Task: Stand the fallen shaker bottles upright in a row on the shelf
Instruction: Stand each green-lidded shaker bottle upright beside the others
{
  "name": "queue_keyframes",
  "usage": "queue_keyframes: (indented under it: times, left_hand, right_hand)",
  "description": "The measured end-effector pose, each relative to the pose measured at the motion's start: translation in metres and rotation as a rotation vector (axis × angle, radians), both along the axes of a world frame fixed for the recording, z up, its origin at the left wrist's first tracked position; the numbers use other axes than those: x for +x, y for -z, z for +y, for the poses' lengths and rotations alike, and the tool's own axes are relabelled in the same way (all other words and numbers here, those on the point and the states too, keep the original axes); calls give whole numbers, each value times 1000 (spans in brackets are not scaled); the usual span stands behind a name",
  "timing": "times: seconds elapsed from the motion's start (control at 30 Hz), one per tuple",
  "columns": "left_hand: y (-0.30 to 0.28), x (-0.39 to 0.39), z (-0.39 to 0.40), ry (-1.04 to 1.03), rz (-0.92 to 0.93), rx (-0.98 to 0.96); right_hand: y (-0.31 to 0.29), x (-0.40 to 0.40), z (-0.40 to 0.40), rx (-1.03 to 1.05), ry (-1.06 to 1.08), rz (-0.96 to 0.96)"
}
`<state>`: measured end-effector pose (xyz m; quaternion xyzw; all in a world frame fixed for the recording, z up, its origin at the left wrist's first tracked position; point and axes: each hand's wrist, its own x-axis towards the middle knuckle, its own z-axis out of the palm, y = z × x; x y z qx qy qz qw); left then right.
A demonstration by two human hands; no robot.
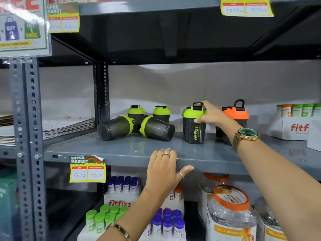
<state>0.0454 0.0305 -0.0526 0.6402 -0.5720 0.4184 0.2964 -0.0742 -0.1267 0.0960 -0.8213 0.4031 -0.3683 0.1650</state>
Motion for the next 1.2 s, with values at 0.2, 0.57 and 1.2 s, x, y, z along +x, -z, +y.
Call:
queue_keyframes:
  times: [0.2,0.57,1.2]
  left_hand:
    - [-3,7,7,-23,-17,41]
    - [-2,74,43,-158,-66,48]
    - [-3,94,43,-87,-43,-73]
  right_hand:
    - [14,0,27,-517,168,-121]
    - [20,60,53,-836,-26,150]
    - [33,131,53,-556,173,647]
